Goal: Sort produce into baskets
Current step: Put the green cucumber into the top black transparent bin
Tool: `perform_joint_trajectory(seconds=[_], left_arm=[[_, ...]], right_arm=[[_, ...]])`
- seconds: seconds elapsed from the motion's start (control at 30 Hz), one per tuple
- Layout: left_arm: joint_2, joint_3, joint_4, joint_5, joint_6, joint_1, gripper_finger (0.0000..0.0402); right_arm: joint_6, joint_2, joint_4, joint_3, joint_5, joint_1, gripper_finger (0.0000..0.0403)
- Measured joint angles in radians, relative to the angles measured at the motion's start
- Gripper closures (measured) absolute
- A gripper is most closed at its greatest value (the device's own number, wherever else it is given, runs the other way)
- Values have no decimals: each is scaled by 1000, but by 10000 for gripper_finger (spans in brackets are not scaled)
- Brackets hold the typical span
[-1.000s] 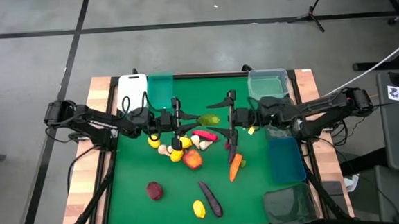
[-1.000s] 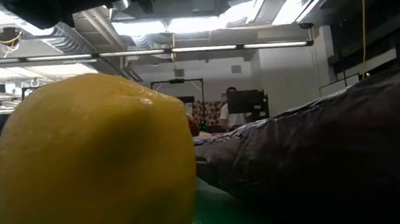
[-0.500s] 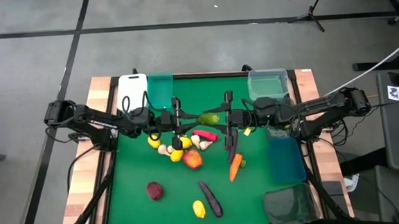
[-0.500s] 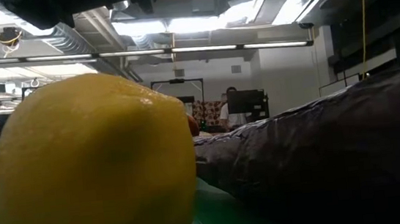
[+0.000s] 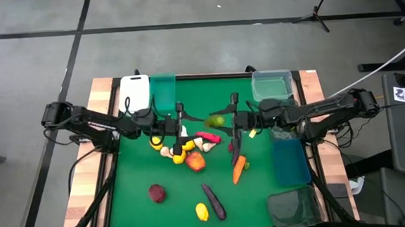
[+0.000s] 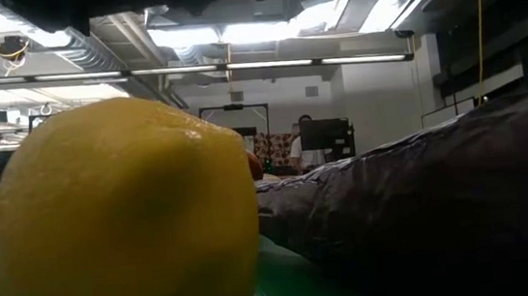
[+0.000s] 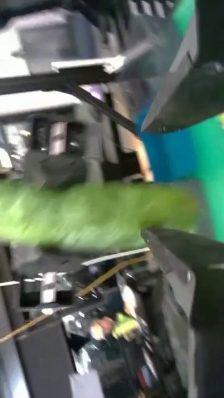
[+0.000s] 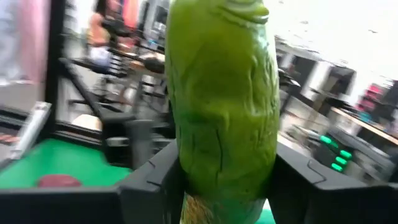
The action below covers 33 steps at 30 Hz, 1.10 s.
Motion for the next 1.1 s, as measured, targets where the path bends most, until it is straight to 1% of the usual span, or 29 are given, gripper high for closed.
perform_joint_trajectory(seconds=[0.07, 0.13, 0.2, 0.27, 0.37, 0.43, 0.5, 0.6, 0.73, 0.83, 1.0, 1.1], left_arm=[[-25, -1, -91, -89, 10, 3, 115], [-49, -2, -157, -170, 3, 8, 103], [-68, -1, -204, -211, -20, 8, 97], [-74, -1, -234, -217, -40, 5, 96], [-78, -2, -256, -228, -80, 7, 98], [-79, -2, -262, -230, -104, 7, 100], [-79, -2, -270, -229, -120, 6, 100], [-79, -2, -275, -230, -132, 7, 101], [-79, -2, -283, -230, -171, 6, 101], [-79, -2, -288, -230, -201, 6, 101], [-79, -2, -313, -231, -219, 6, 101], [-79, -2, -314, -231, -220, 7, 101]], right_arm=[[10, -41, -79, 2, 54, 0, 237], [35, -91, -219, 2, 98, 7, 243], [77, -148, -373, 2, 158, 10, 243], [149, -216, -547, 2, 241, 11, 236], [334, -312, -830, 2, 361, 8, 224], [495, -366, -1013, 2, 413, 8, 224], [655, -412, -1187, 2, 426, 6, 228], [910, -449, -1373, 1, 450, 6, 233], [1135, -454, -1534, 1, 443, 7, 224], [1240, -442, -1585, -25, 441, 7, 214], [1332, -429, -1613, -109, 446, 7, 210], [1357, -424, -1612, -166, 454, 7, 209]])
